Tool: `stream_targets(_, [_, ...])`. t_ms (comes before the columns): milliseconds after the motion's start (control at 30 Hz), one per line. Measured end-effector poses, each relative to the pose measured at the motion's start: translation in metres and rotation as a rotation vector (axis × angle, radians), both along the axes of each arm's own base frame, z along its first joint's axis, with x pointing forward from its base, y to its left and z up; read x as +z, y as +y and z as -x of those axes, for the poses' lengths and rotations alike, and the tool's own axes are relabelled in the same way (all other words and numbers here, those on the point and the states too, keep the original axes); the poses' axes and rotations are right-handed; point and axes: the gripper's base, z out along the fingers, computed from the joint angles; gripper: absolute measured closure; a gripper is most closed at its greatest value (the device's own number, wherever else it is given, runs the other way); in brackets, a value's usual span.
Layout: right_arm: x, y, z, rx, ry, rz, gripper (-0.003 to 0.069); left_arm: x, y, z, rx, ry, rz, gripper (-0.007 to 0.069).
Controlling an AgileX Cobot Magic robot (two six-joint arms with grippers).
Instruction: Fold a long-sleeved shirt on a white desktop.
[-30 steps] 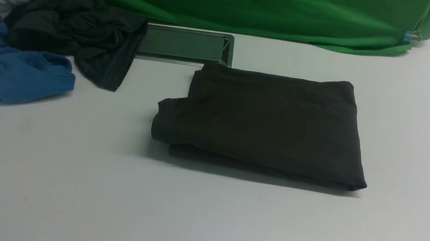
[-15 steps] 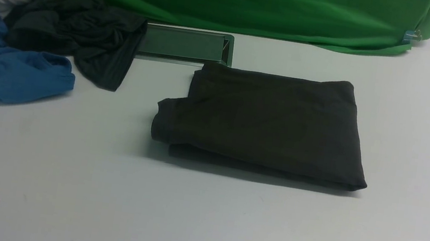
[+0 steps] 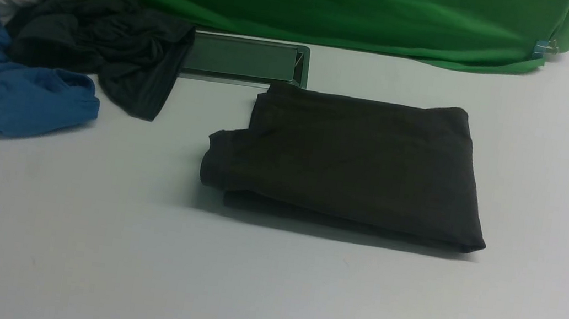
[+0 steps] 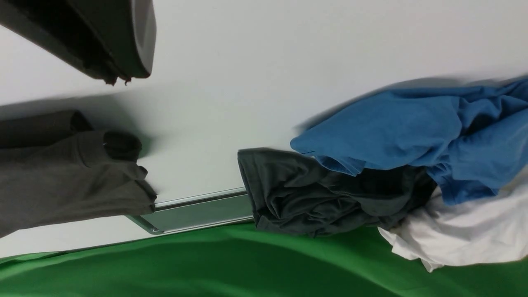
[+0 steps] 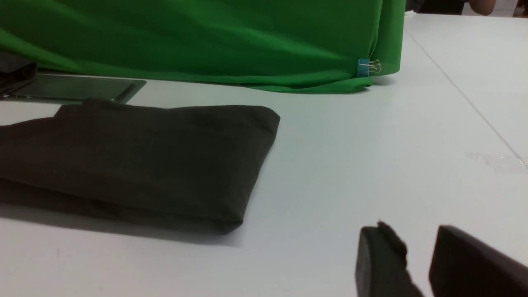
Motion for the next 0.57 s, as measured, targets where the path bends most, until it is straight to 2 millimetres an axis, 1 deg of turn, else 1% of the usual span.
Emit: stream_targets(567, [0.0, 0.0, 0.0, 0.0, 0.0, 0.0, 0.0421, 0.0, 0.0, 0.0, -0.001, -0.001, -0.006, 0.0604])
